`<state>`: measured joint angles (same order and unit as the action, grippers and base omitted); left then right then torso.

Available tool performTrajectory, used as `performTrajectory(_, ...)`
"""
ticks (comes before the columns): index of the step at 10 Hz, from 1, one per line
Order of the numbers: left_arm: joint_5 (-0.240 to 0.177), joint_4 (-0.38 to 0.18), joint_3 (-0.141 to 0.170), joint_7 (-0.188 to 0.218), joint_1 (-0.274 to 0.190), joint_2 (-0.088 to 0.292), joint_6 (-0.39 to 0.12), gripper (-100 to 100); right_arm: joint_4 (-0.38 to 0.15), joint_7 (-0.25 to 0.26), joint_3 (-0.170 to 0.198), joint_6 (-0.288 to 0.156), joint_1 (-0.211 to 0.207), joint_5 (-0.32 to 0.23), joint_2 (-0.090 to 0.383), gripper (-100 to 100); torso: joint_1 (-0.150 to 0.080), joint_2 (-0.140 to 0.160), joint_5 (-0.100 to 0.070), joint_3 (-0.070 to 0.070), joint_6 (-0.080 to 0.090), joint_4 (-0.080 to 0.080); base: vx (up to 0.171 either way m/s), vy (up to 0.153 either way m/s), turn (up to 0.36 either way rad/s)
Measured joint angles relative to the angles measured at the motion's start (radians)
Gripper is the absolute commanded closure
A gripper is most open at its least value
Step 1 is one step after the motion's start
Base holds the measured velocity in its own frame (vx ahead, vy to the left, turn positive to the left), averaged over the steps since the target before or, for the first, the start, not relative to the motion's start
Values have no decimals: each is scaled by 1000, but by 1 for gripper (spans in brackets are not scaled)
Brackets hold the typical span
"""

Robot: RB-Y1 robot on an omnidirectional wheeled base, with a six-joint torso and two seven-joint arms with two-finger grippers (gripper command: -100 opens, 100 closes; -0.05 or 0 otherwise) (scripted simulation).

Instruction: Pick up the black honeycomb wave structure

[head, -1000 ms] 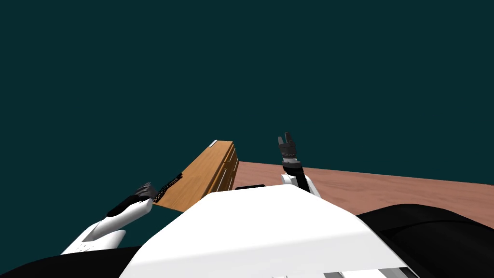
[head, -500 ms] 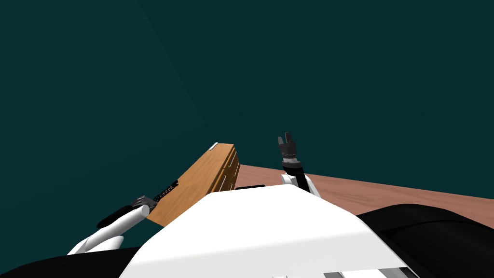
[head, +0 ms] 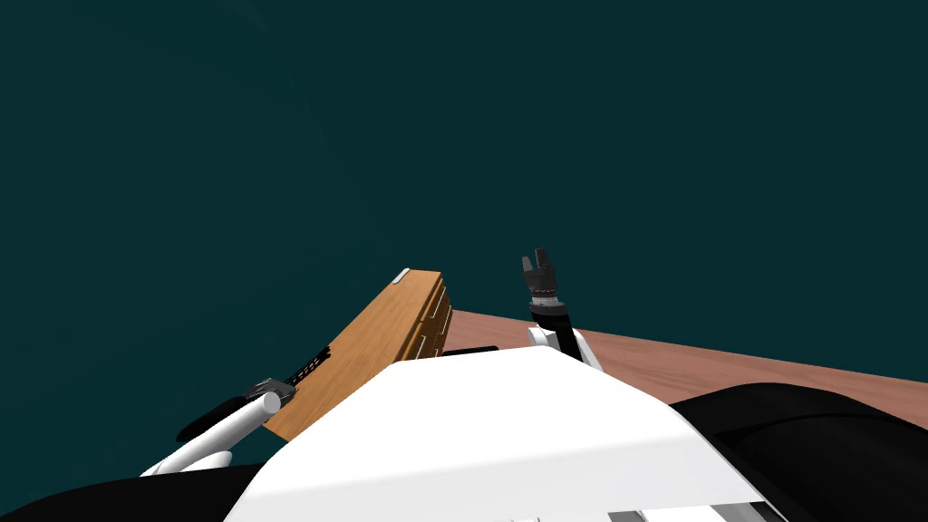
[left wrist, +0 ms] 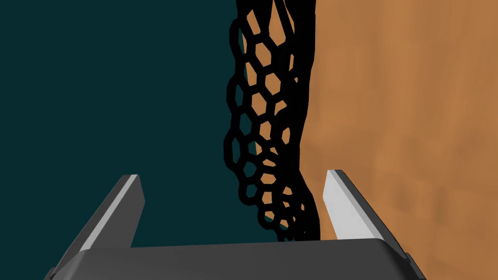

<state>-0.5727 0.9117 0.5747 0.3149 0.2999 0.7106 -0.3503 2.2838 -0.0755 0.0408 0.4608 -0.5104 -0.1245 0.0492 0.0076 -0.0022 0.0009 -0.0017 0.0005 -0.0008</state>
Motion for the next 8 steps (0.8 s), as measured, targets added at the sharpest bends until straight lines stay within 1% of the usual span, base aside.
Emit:
performTrajectory(1,0,-1,0,-1,0,-1,4,100,0,0,0,0,0,0,0,0,-1,1,0,0,0,0,0,0,0)
performTrajectory(2,0,-2,-1,-1,0,-3,3,100,0,0,0,0,0,0,0,0,-3,1,-2,1,0,1,0,0,0)
performTrajectory(5,0,-2,-1,-1,0,-1,3,100,0,0,0,0,0,0,0,0,-5,2,-1,1,0,1,1,2,-1)
performTrajectory(6,0,-2,-1,-1,0,-1,3,0,0,0,0,0,0,0,0,0,-5,2,-2,1,0,1,0,0,0)
performTrajectory(7,0,-2,-1,-1,0,-1,3,100,0,0,0,0,0,0,0,0,-5,2,-2,1,0,1,0,0,0)
performTrajectory(8,0,-2,-1,-1,0,-2,3,0,0,0,0,0,0,0,0,0,-5,2,-2,1,0,1,0,0,0)
